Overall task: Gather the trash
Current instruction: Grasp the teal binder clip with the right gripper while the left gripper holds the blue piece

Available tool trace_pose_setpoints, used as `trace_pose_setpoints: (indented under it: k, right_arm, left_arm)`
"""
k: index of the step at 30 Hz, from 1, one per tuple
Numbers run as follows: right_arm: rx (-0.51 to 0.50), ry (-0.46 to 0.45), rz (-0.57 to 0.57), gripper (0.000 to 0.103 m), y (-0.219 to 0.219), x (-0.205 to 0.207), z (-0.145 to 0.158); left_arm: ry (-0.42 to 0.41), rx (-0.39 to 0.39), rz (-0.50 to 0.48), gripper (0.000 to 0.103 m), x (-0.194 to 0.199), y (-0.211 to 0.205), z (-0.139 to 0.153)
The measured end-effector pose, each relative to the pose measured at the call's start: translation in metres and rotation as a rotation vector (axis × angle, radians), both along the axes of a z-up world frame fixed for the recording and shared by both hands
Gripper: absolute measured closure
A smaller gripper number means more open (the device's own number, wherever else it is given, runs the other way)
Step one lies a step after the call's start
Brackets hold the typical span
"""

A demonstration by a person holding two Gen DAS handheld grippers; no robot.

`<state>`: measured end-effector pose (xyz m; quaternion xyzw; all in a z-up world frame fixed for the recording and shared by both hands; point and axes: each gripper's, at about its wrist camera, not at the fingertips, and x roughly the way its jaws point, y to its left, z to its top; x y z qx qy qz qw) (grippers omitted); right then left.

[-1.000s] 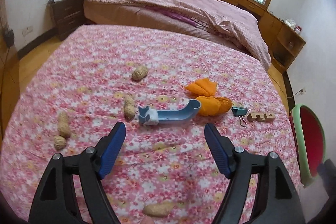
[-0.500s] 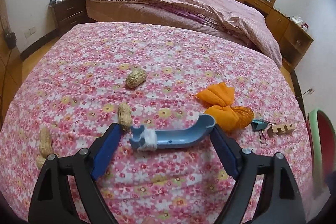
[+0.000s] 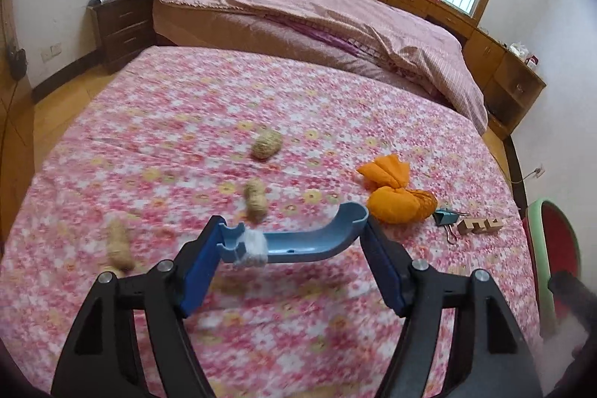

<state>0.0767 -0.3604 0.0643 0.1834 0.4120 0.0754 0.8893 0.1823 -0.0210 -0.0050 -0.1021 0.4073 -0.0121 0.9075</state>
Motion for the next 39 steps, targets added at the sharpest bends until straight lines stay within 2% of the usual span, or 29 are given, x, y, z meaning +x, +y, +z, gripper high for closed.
trace_pose_setpoints:
  k: [6, 10, 17, 22, 26, 31, 33, 36, 39]
  right_arm:
    - [-0.004, 0.007, 0.117, 0.044, 0.039, 0.023, -0.005]
    - [0.019, 0.041, 0.206, 0.044, 0.068, 0.041, -0.018]
    - [-0.060, 0.095, 0.229, 0.044, 0.091, 0.068, -0.045]
    - [-0.128, 0.056, 0.225, 0.044, 0.100, 0.082, -0.045]
    - [-0.174, 0.038, 0.212, 0.052, 0.104, 0.094, -0.047]
    - [-0.214, 0.011, 0.210, 0.055, 0.105, 0.106, -0.050]
    - [-0.224, 0.003, 0.213, 0.060, 0.104, 0.107, -0.050]
    - [-0.232, 0.008, 0.193, 0.077, 0.100, 0.109, -0.051]
    - [-0.209, 0.013, 0.193, 0.077, 0.098, 0.107, -0.051]
  left_arm:
    - [-0.032, 0.016, 0.034, 0.030, -0.016, 0.019, 0.008]
    - [-0.033, -0.005, 0.062, 0.030, -0.018, 0.031, 0.005]
    - [-0.021, -0.020, 0.071, 0.030, -0.020, 0.038, -0.001]
    - [-0.020, -0.039, 0.070, 0.030, -0.019, 0.041, -0.003]
    - [-0.024, -0.045, 0.066, 0.030, -0.020, 0.043, -0.002]
    - [-0.023, -0.049, 0.062, 0.030, -0.020, 0.043, -0.003]
    - [-0.025, -0.049, 0.057, 0.030, -0.020, 0.042, -0.003]
    - [-0.031, -0.047, 0.053, 0.030, -0.021, 0.041, -0.001]
    - [-0.039, -0.043, 0.047, 0.030, -0.025, 0.039, 0.003]
